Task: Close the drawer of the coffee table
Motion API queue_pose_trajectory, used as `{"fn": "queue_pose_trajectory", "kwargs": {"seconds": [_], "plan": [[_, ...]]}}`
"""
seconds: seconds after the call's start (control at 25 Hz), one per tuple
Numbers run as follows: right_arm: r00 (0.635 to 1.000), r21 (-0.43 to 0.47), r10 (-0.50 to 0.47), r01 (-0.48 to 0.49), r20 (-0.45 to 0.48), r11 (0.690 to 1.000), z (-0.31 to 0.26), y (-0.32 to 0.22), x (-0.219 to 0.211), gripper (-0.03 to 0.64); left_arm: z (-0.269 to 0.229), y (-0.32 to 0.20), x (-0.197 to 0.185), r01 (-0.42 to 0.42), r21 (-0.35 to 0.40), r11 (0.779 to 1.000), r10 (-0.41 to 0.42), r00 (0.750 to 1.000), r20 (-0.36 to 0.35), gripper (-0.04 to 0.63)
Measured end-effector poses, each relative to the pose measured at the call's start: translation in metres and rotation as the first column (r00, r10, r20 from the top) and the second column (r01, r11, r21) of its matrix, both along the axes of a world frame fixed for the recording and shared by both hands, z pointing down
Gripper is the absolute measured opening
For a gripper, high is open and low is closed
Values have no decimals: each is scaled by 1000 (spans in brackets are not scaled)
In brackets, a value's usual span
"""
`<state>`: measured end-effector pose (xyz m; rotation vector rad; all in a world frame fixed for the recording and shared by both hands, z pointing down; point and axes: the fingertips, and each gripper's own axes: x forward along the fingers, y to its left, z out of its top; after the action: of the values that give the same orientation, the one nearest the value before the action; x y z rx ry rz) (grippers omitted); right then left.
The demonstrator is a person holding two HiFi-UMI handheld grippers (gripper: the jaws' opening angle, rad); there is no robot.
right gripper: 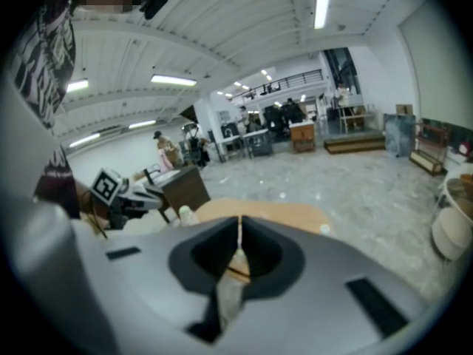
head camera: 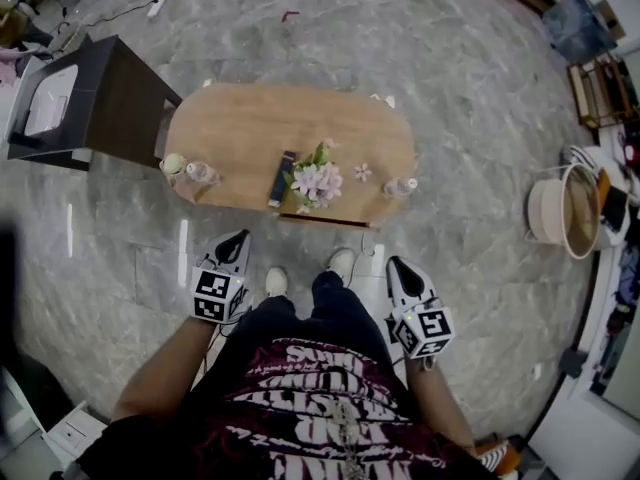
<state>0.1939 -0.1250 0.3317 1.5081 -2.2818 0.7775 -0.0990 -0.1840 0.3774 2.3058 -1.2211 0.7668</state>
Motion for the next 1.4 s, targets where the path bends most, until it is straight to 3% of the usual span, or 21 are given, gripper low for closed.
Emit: {"fn": "queue_pose_trajectory", "kwargs": {"seconds": [0.2,0.36,0.48,0.6,0.64,0.68,0.84,0.96,1.08,1.2,1.4], "plan": [[998,-90,-57,58,20,994,67,-23,45,35,67,13,26,-49,-155,987,74,983,165,23],[988,-174,-150,145,-19,974,133,-32,63,35,119,27,35,-26,-235,972,81,971,226,23],[971,-220,-238,227,-25,949,180,-33,63,36,171,33,29,-18,-286,958,100,956,274,23],[938,-291,-341,312,-55,904,238,-31,67,48,236,33,28,-74,-330,941,192,920,341,58],[922,-317,-381,342,-68,884,260,-28,68,112,259,33,27,-99,-349,932,230,905,357,86],[903,-341,-421,371,-83,864,282,-24,69,159,281,32,26,-123,-366,922,265,890,370,109],[799,-416,-571,461,-189,784,364,-14,72,177,362,23,14,-170,-415,894,357,831,427,152],[683,-490,-672,499,-285,715,429,-3,82,192,416,21,-1,-153,-450,880,380,795,473,179],[552,-560,-752,516,-361,648,482,10,93,204,450,22,-3,-159,-454,877,392,783,483,198],[454,-581,-789,536,-413,613,517,3,94,210,467,6,7,-228,-404,886,424,749,509,204],[360,-562,-795,568,-488,602,532,-13,80,210,490,-1,17,-298,-402,866,484,704,520,202]]}}
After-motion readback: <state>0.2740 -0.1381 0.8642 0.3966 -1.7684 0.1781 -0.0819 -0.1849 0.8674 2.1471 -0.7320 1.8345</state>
